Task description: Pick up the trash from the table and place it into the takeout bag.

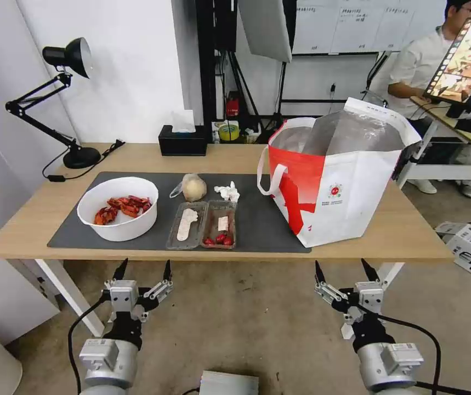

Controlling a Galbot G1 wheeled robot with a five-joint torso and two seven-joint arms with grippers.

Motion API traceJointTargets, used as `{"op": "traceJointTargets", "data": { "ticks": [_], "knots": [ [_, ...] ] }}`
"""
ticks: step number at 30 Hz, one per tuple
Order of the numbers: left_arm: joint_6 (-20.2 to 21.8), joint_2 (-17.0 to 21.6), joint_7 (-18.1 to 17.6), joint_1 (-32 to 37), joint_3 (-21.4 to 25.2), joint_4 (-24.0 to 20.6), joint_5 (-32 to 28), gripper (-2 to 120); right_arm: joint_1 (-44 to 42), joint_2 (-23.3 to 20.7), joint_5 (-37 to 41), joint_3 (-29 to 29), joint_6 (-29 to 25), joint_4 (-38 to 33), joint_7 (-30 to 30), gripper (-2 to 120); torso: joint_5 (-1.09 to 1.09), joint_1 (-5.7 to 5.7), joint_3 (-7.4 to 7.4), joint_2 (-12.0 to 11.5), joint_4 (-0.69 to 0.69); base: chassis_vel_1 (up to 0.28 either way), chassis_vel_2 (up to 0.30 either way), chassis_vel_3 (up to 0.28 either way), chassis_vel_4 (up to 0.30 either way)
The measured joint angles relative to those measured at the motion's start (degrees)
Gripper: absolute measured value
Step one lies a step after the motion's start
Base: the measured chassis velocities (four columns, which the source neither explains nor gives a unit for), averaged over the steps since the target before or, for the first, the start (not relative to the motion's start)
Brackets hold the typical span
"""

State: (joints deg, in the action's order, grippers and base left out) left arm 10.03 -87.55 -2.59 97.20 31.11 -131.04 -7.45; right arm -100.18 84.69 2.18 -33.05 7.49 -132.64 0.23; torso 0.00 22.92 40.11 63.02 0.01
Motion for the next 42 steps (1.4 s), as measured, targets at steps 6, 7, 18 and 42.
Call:
{"op": "traceJointTargets", "data": {
  "ticks": [6,7,18,42],
  "knots": [
    [1.9,-0.2,-1.7,-2.8,-0.1,2.1,-4.2,100,4.0,-1.7,3.1,-2.2,10.1,-1.3,0.5,100,0.0,0.0,0.0,0.0,-0.01,0.0,0.0,0.0,0.0],
    [1.9,-0.2,-1.7,-2.8,-0.1,2.1,-4.2,100,4.0,-1.7,3.1,-2.2,10.1,-1.3,0.5,100,0.0,0.0,0.0,0.0,-0.01,0.0,0.0,0.0,0.0],
    [-5.0,1.6,-0.1,-1.1,0.3,3.6,-4.3,100,7.1,-3.0,5.5,-3.9,18.1,-2.3,0.8,100,0.0,0.0,-0.01,0.0,0.0,0.0,0.0,0.0,0.0],
    [7.1,1.7,-15.2,-9.9,-10.2,1.7,-47.5,100,9.1,-6.9,12.8,2.3,5.2,3.6,0.7,100,0.0,-0.01,0.0,0.0,-0.03,0.0,0.0,0.0,0.0]
  ]
}}
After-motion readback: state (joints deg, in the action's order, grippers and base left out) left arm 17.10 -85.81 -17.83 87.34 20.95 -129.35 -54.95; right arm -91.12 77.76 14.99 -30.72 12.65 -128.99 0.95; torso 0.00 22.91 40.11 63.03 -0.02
